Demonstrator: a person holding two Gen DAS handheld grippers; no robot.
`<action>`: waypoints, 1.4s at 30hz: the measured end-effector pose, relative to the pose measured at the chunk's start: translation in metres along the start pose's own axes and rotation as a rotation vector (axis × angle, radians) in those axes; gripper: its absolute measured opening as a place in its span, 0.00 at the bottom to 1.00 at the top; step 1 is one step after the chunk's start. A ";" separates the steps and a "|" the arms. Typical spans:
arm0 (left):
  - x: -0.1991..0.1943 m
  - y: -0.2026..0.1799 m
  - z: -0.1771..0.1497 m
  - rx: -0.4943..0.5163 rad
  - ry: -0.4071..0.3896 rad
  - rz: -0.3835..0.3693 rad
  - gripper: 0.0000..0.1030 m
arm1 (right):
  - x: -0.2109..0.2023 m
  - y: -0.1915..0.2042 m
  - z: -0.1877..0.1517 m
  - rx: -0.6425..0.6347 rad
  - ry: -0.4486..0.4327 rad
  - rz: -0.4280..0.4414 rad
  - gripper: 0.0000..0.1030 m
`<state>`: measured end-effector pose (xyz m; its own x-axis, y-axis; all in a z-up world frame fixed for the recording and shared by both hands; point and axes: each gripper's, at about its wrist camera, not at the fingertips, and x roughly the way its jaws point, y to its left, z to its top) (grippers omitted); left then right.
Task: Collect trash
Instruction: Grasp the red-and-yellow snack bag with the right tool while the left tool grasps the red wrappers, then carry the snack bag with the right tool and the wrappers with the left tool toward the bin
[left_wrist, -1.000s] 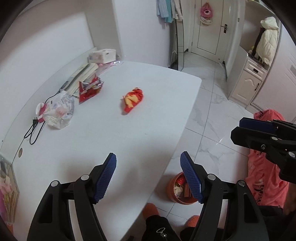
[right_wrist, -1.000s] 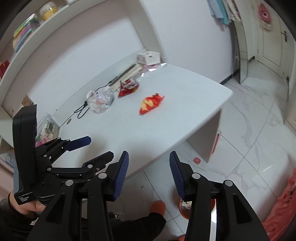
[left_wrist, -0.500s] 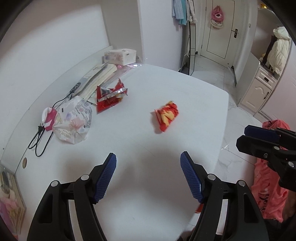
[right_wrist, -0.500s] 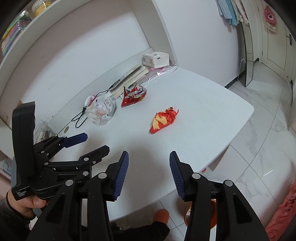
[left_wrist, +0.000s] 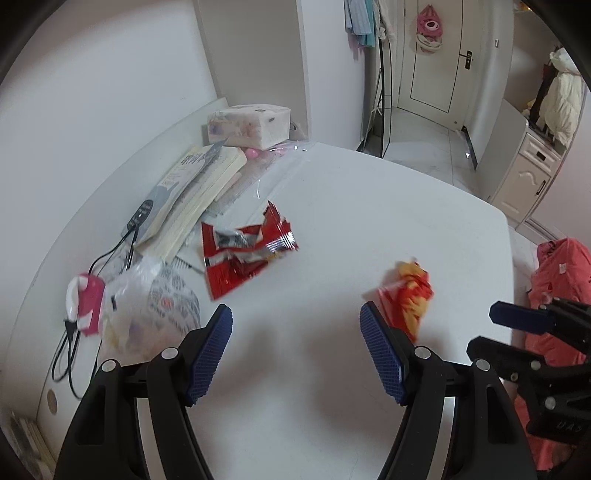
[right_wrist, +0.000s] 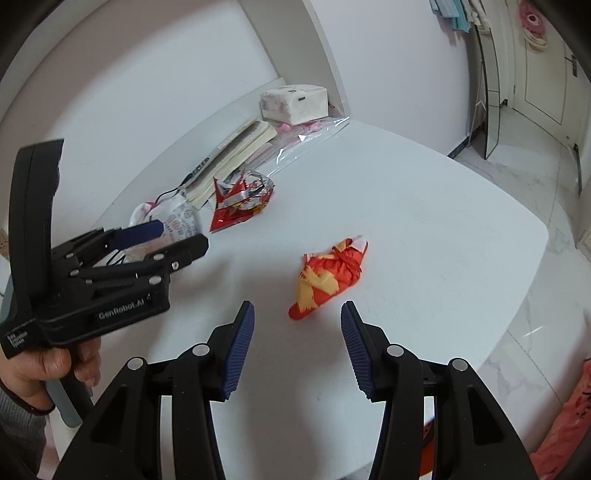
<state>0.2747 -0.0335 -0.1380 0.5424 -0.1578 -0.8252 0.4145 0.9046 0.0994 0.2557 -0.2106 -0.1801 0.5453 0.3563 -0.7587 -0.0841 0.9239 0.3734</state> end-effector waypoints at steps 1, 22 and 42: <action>0.005 0.003 0.004 0.004 -0.001 -0.003 0.70 | 0.006 0.000 0.003 0.004 0.016 -0.002 0.49; 0.089 0.034 0.037 0.075 0.034 -0.027 0.70 | 0.079 -0.016 0.022 0.058 0.066 -0.129 0.64; 0.111 0.053 0.038 -0.018 0.027 -0.068 0.29 | 0.095 -0.018 0.017 -0.017 0.076 -0.167 0.24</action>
<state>0.3846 -0.0181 -0.2036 0.4937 -0.2085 -0.8443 0.4367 0.8990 0.0333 0.3236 -0.1956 -0.2495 0.4883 0.2067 -0.8478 -0.0118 0.9730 0.2304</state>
